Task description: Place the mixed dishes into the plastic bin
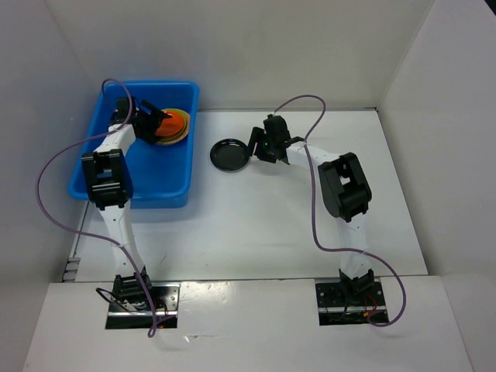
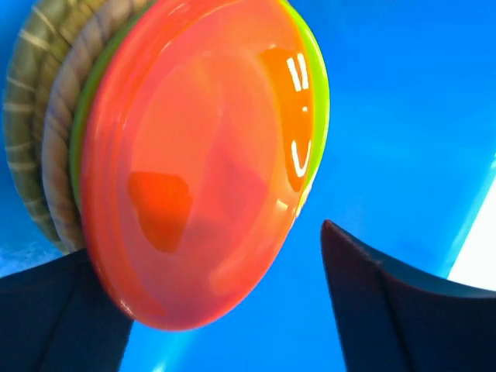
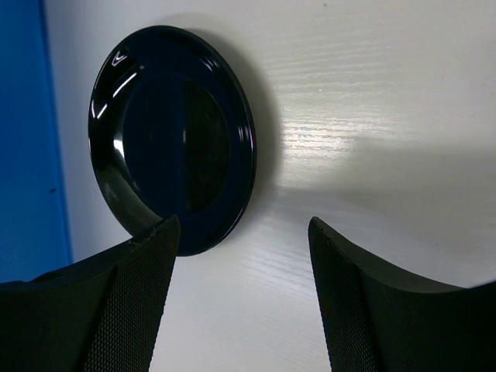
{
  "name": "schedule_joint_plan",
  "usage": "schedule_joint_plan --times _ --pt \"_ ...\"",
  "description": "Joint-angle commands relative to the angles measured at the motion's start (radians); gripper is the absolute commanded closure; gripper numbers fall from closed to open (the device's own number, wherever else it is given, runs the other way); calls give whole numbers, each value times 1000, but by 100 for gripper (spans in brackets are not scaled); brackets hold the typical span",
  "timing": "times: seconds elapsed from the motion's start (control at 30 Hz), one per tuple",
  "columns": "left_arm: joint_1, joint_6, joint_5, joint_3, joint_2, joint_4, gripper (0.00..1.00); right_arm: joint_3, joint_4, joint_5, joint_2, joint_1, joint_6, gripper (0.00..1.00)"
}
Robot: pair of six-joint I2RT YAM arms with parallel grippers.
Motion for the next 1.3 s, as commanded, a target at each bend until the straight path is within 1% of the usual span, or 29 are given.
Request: schedule_joint_plan --times 0.0,0.03,0.1,0.2,0.23,0.33,0.4,0.5,0.53,0.57,0.73,0.83,0.93,1.07,1.13,1.17,1.27 --pt "-7 43 -22 -16 -73 -66 1 57 -8 13 15 22 -19 28" --pt "-7 43 -38 -65 -93 -52 1 57 -8 13 15 22 -19 28" --pt "-7 53 -52 -96 -136 -52 1 66 -8 13 25 22 -19 28" --pt "-7 70 -52 -123 -187 -93 1 86 -8 22 43 22 -19 28" --pt "-7 95 -52 -123 -201 -93 1 102 -18 22 55 22 -19 28" --pt "-16 154 -83 -133 -259 -161 1 123 -37 22 75 22 -19 28" --pt "-16 193 -104 -107 -297 -208 1 123 -37 22 75 31 -19 28" --pt "-16 277 -160 -13 -307 -293 1 123 -37 31 75 31 -19 28" --pt "-16 293 -181 34 -293 -344 1 123 -37 31 75 31 -19 28" --pt "-16 308 -224 45 -293 -359 1 132 -37 31 75 31 -19 28" --pt "-26 317 -273 -25 -284 -333 1 132 -48 31 75 31 -19 28" --pt "-26 317 -307 -25 -256 -351 1 132 -57 40 66 31 -19 28" --pt "-26 317 -307 -25 -229 -342 1 132 -57 50 66 31 -28 28" --pt "-44 317 -298 -25 -206 -331 1 172 -81 30 110 31 -28 28" --pt "-44 326 -285 -42 -206 -313 1 183 -81 30 121 31 -28 30" --pt "-53 326 -270 -51 -228 -290 1 192 -81 30 130 31 -28 30" --pt "-53 345 -229 -77 -282 -250 1 201 -81 19 149 31 -28 36"
